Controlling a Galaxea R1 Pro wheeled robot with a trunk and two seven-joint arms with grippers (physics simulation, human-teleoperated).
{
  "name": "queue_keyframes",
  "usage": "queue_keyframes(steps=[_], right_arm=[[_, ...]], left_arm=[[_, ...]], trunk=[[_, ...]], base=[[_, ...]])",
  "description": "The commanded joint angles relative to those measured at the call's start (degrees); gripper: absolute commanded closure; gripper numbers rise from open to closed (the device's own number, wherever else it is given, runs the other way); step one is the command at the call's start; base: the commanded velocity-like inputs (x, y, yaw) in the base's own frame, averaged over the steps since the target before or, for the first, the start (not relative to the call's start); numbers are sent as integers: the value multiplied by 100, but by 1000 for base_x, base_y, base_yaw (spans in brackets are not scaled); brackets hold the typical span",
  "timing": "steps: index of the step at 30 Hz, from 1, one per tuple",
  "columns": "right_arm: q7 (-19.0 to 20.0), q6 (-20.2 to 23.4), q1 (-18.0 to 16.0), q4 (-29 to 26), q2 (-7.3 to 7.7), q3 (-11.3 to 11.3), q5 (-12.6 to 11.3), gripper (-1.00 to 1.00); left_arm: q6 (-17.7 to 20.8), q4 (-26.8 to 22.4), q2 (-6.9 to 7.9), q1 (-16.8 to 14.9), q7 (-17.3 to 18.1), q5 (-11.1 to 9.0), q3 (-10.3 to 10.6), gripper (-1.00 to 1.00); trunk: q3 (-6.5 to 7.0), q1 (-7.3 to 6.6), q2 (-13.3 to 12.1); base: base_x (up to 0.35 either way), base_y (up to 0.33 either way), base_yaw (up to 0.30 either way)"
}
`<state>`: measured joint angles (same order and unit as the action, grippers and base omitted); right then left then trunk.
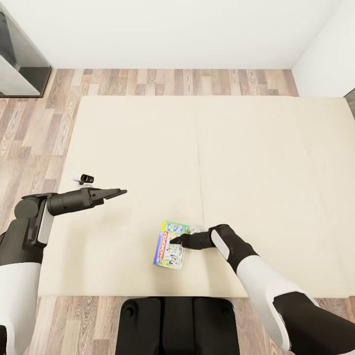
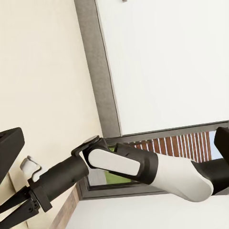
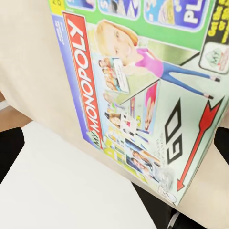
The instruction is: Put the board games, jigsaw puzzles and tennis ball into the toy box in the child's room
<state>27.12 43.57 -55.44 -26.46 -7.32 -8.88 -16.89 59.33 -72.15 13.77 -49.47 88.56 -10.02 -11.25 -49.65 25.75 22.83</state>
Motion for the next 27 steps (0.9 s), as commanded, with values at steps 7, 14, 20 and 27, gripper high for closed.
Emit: queue_keyframes(steps=[7,14,20,27], right_arm=[[-4,17,-2,-14,6,-18,-16,-100],[-4,14,-2,-16,3,-18,-16,-100],[-4,12,-2,-17,3,-26,-16,-100],[-7,11,-2,-17,3,-34,-16,-100]], left_arm=[[61,-1,3,-2,21,6,5,-100],[61,-1,3,-2,21,6,-4,-100],[61,1,3,-2,21,8,-7,-100],[61,2,3,-2,21,14,-8,-100]], trunk=[[-6,3,9],[-6,3,9],[-6,3,9],[-6,3,9]], base=[[0,0,0],[0,0,0],[0,10,0],[-10,125,0]])
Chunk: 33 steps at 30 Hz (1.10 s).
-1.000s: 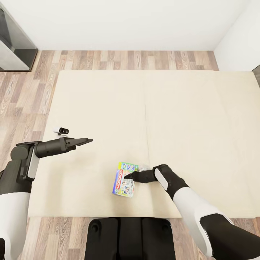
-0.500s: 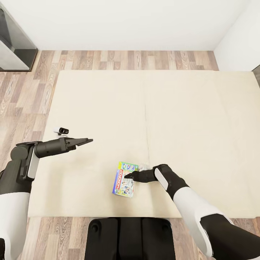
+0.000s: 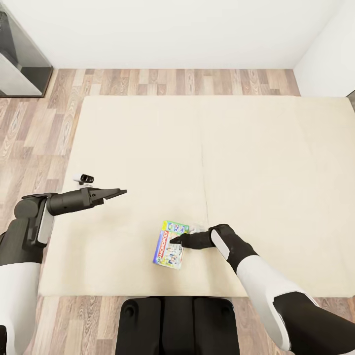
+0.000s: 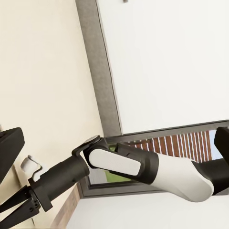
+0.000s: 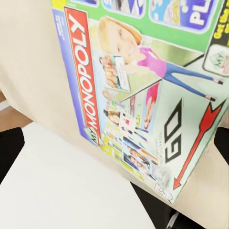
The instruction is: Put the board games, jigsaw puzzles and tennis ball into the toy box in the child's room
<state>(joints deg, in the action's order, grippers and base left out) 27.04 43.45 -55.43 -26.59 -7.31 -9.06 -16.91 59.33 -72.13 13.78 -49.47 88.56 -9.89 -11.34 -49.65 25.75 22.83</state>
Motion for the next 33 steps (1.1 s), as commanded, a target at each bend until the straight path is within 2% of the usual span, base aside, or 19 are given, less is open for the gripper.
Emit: queue_keyframes(steps=[1,23,33], right_arm=[[1,22,-2,-4,2,-16,-15,-100],[3,23,-2,-4,2,-16,-15,-100],[3,20,-2,-4,2,-17,-15,-100]], left_arm=[[61,1,2,-1,21,0,1,-100],[61,6,2,-1,21,5,1,-100],[56,6,2,-1,21,5,1,-100]], trunk=[[-6,3,9],[-6,3,9],[-6,3,9]], base=[[-11,88,0],[-2,51,0],[0,133,0]])
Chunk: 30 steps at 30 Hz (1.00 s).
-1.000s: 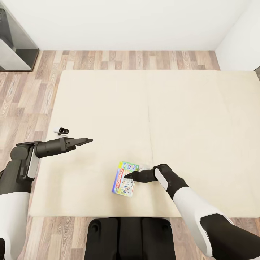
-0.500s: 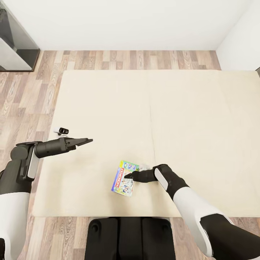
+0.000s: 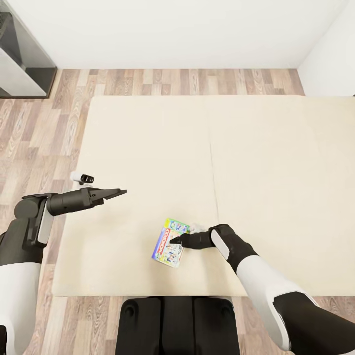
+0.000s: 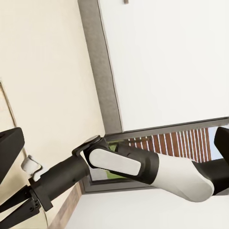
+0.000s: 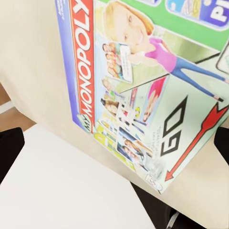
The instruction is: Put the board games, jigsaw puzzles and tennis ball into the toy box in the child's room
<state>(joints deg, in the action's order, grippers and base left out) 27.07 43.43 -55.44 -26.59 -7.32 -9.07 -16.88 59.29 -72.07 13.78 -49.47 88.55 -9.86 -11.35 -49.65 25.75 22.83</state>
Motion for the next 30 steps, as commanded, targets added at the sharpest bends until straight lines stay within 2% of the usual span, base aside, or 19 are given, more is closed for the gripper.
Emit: queue_keyframes(steps=[1,17,23,30], right_arm=[[0,23,-2,-4,2,-14,-17,-100],[18,28,-2,-6,28,14,-16,-100],[52,40,-2,-36,207,54,-41,-100],[46,66,-2,-127,275,68,-45,-100]], left_arm=[[62,-1,2,-2,22,2,1,-100],[61,5,2,-2,22,2,1,-100],[57,8,2,-2,22,2,1,-100],[57,8,2,-2,22,2,1,-100]], trunk=[[-6,3,9],[-6,3,9],[-6,3,9],[-6,3,9]], base=[[0,42,0],[0,66,0],[0,7,0],[0,1,0]])
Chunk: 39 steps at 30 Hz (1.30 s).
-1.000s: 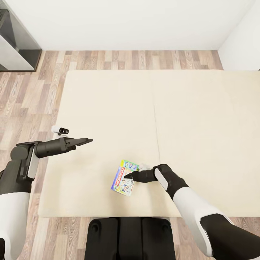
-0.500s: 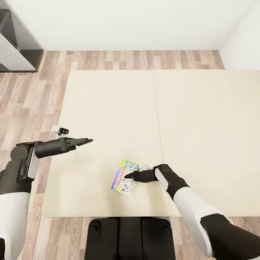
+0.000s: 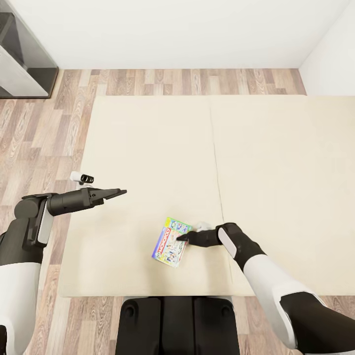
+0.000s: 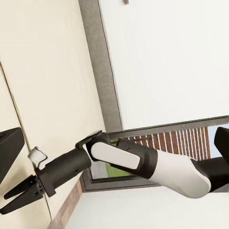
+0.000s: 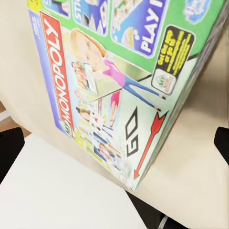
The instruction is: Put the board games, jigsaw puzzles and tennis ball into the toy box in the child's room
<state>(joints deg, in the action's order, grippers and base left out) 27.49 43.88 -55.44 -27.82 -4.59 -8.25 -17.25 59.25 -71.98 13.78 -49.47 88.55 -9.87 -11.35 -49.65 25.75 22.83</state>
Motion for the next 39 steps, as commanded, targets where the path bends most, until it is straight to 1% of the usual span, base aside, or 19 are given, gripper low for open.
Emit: queue_keyframes(steps=[1,31,35,39], right_arm=[[2,25,-2,-18,6,-13,-8,-100],[-28,-6,-6,-92,9,0,-22,-100],[-30,-14,-8,-92,5,-1,-23,-100],[-31,-19,-7,-92,3,0,-24,-100]], left_arm=[[61,-1,2,-2,22,2,1,-100],[62,-1,6,-2,22,14,-7,-100],[65,-1,31,-2,22,13,-6,-100],[65,-1,89,-2,23,12,-1,-100]], trunk=[[-6,3,9],[-6,3,9],[-6,3,9],[-6,3,9]], base=[[0,0,0],[0,7,0],[0,117,0],[0,68,0]])
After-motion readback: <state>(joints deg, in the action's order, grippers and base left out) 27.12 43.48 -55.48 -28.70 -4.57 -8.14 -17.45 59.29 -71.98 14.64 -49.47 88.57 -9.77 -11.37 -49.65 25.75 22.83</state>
